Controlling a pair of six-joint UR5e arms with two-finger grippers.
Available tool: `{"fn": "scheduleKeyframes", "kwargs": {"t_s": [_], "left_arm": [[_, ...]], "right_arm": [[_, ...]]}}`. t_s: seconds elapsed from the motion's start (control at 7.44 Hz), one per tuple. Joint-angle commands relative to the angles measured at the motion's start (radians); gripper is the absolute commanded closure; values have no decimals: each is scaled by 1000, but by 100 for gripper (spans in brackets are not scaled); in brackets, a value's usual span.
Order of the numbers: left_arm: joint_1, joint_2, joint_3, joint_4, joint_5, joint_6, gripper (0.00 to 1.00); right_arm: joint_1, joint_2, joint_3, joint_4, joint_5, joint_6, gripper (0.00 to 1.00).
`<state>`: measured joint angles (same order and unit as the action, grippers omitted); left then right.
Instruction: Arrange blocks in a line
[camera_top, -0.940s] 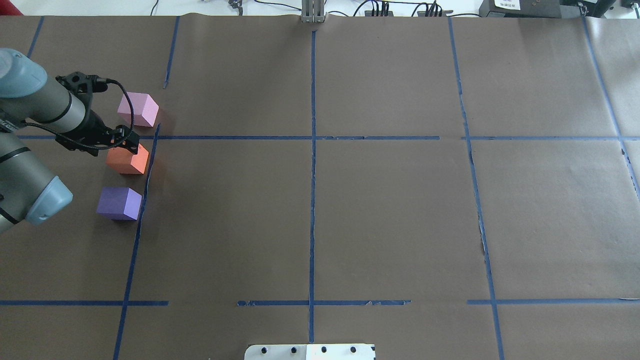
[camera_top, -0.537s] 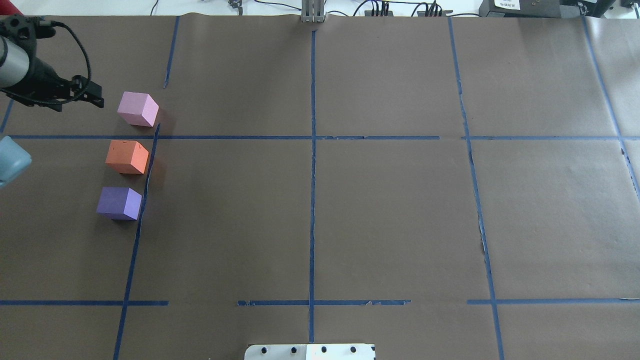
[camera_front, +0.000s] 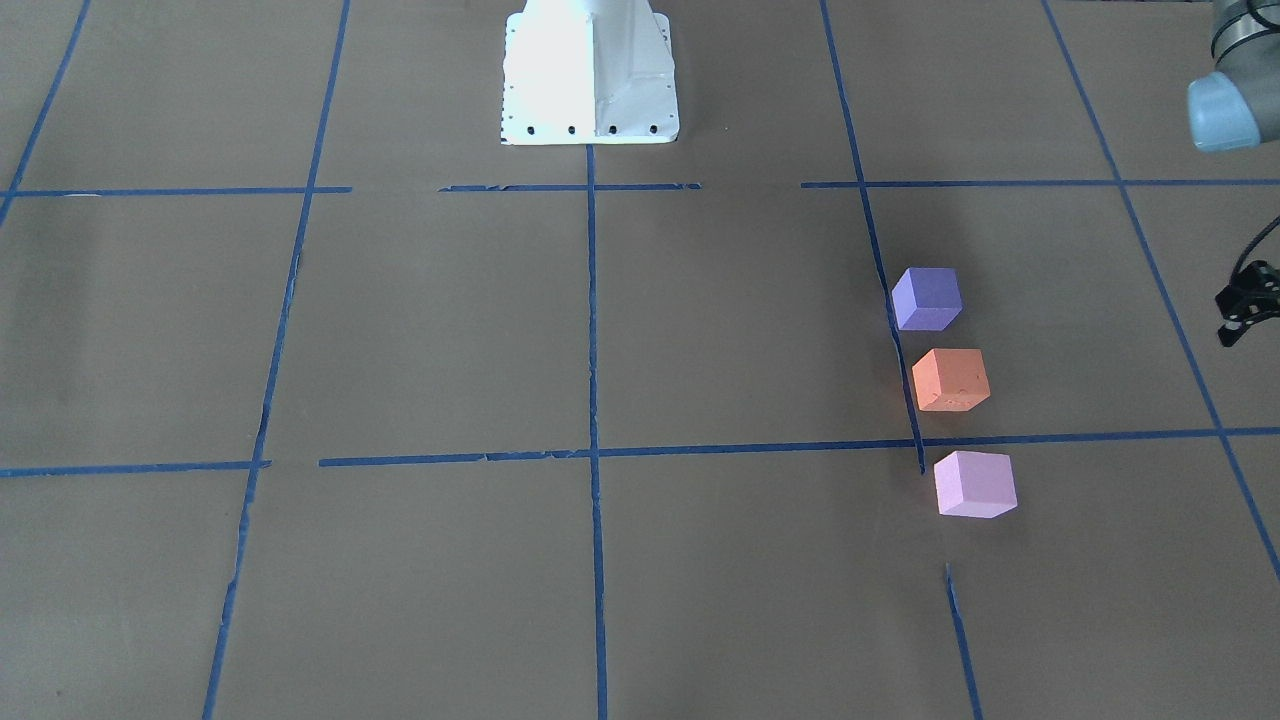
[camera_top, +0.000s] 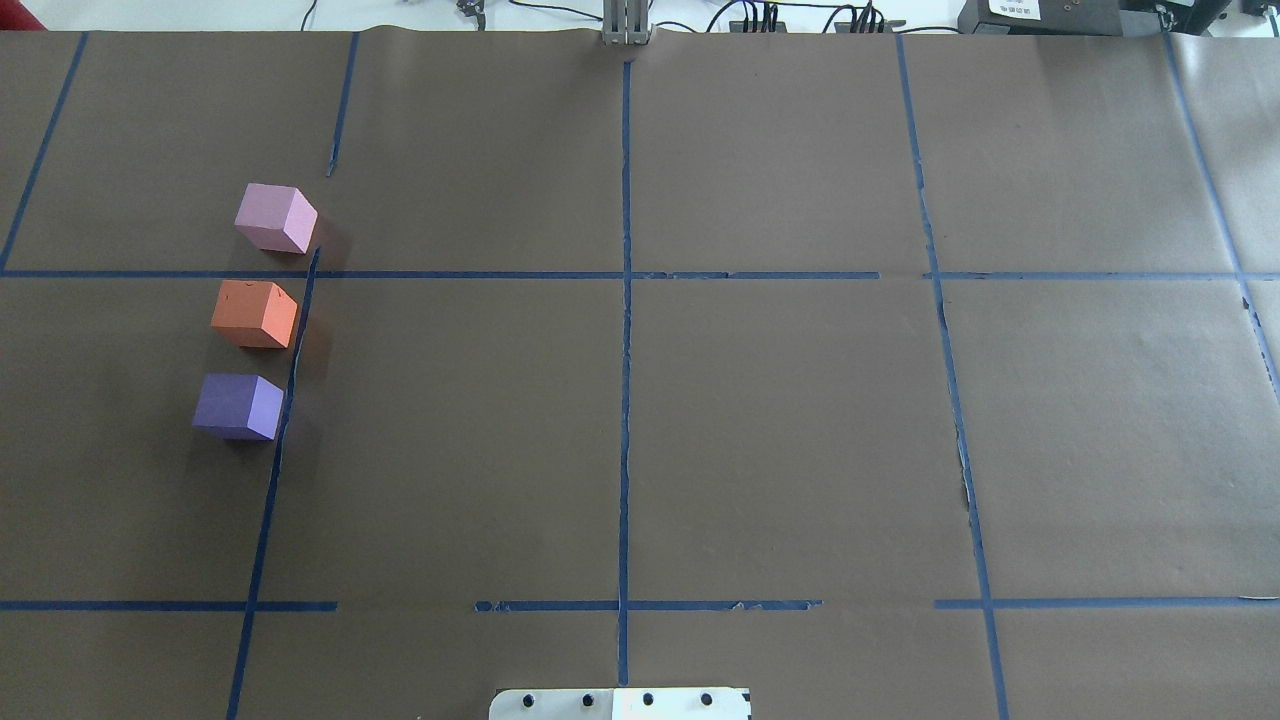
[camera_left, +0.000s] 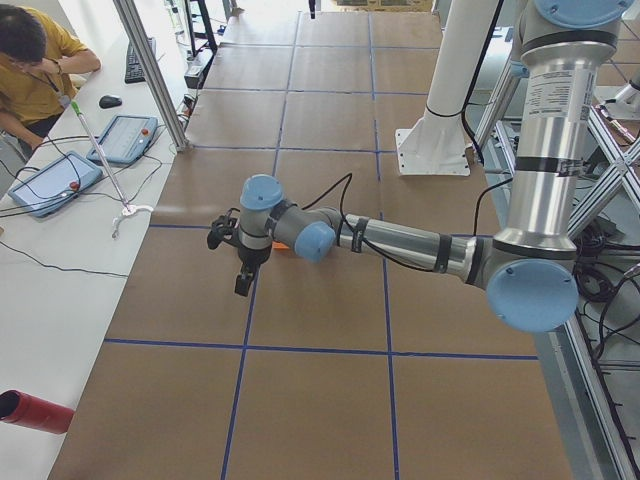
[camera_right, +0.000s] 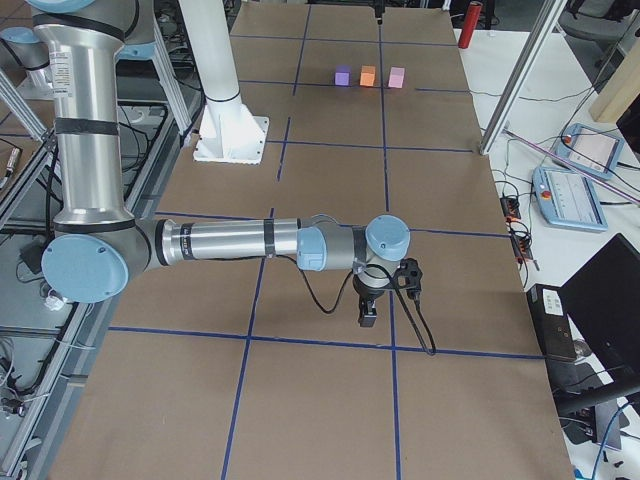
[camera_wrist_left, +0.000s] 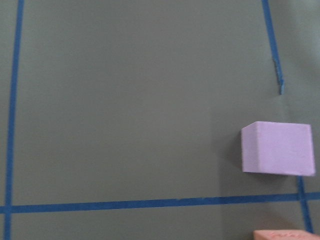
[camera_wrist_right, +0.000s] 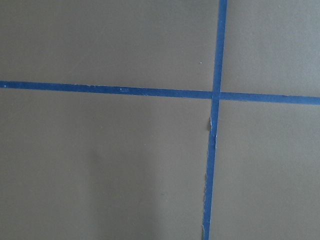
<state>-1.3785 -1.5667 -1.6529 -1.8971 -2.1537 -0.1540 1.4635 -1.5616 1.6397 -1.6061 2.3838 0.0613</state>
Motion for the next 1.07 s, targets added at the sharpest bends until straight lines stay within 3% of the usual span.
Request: {"fn": "scheduleKeyframes", "kwargs": {"t_s": [0.0, 0.54, 0.94], "left_arm": [[-85, 86, 36, 6, -67, 117, 0], [-138, 60, 24, 165, -77, 224, 0], [-142, 57, 36, 155, -142, 217, 0]], "right_arm": [[0, 0, 0, 0, 0, 0, 0], [0, 0, 0, 0, 0, 0, 0], [0, 0, 0, 0, 0, 0, 0]]}}
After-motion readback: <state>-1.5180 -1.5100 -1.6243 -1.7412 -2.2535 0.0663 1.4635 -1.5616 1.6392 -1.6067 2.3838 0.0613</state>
